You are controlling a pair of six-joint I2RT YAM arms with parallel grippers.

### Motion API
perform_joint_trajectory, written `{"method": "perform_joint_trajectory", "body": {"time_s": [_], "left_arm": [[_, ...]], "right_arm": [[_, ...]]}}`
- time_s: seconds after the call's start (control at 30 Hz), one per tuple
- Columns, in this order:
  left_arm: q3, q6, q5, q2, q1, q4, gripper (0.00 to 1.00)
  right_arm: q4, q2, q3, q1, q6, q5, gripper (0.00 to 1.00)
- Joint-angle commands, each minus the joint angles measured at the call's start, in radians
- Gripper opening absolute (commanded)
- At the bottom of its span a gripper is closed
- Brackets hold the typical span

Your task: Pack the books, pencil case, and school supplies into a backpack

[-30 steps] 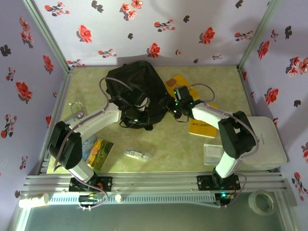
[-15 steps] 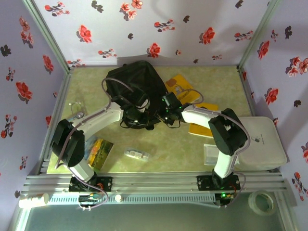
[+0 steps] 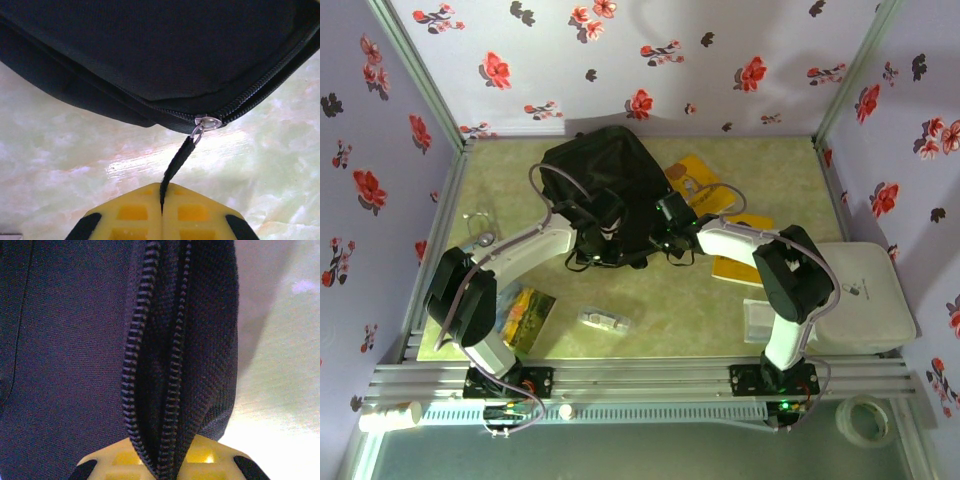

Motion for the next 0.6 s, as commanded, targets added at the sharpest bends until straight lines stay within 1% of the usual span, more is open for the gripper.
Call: {"method": "perform_joint_trajectory", "body": {"time_s": [0.0,0.2,0.27,0.47,0.57], "left_arm": [[-0.023,-0.032,-0.053,-0.013,0.021,-0.109,0.00],[-0.051,-0.015,-0.069,0.022,0.058,-0.069,0.00],[-0.044,0.001,-0.068,0.044,0.072,-0.048,0.00],[-0.020,0.040,-0.072,0.102,0.087,-0.028,0.00],[-0.018,0.050,-0.102,0.131,0.091,-0.033,0.00]], "right_arm": [[-0.034,-0.026,-0.002,-0.011,-0.011,0.103,0.09],[-0.032,-0.055,-0.020,-0.012,-0.011,0.106,0.08],[-0.035,-0.063,-0.023,-0.013,-0.014,0.107,0.07],[-0.039,-0.081,-0.034,-0.013,-0.015,0.119,0.04],[-0.040,-0.091,-0.041,-0.013,-0.013,0.135,0.03]]}}
